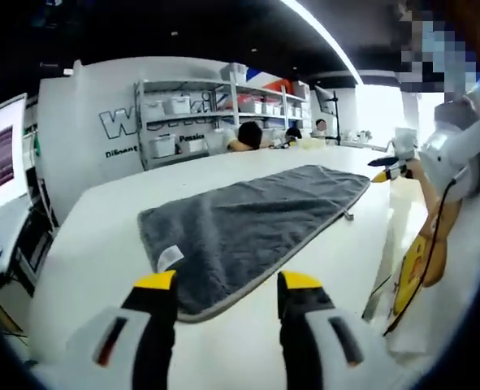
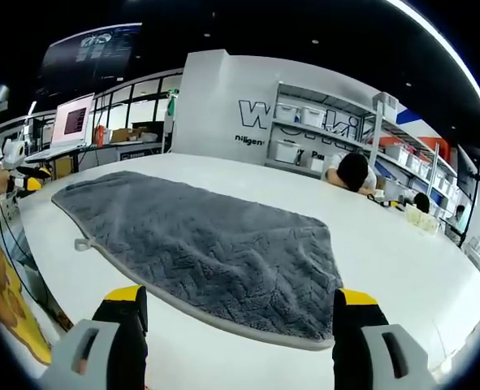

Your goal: Fold the towel on the table until its edges align and the towel forms a compact rectangular stack.

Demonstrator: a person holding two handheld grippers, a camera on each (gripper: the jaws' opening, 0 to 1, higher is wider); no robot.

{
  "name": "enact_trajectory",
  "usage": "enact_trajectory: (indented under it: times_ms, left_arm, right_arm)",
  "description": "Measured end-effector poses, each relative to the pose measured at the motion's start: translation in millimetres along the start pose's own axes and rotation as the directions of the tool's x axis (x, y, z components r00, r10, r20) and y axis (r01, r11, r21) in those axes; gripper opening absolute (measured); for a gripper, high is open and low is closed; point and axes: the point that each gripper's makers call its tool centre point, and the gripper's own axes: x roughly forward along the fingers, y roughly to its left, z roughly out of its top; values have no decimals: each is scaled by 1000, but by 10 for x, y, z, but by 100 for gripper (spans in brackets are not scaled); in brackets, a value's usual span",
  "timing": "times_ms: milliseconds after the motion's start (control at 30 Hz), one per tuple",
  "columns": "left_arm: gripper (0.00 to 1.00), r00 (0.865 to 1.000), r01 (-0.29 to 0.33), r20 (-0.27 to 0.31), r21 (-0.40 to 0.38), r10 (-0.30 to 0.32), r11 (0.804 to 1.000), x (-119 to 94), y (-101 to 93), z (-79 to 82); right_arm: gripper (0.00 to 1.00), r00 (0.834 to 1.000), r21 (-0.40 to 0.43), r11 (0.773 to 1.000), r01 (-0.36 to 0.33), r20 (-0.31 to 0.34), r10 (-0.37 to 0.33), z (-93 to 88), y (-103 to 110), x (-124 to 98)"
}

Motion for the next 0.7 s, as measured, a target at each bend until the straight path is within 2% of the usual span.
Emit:
enact_trajectory:
  times_ms: [100,233,333,500,600,700]
  left_arm:
    - [63,1000,-5,-5,-5,5,1000,-9,-36,-6]
    - [65,998,-66,-14,3,66,998,-37,24,-22]
    - [71,995,-95,-34,14,95,995,-66,65,-56]
    - [75,995,-100,-9,-16,100,995,-127,55,-20]
    - [81,994,-107,-10,-25,107,994,-143,55,-17]
    - [81,994,-110,-23,-14,110,994,-164,59,-37]
  right_arm:
    - [99,1000,1,1000,2,-1,-2,-6,-8,-9]
    - [99,1000,5,1000,7,-4,-7,-20,-27,-23]
    - [99,1000,5,1000,11,-7,-11,-27,-37,-35]
    - [99,1000,13,1000,19,-4,-19,-35,-46,-54]
    - [99,1000,21,1000,21,0,-21,-35,-51,-65]
    - [99,1000,26,999,26,3,-26,-40,-57,-74]
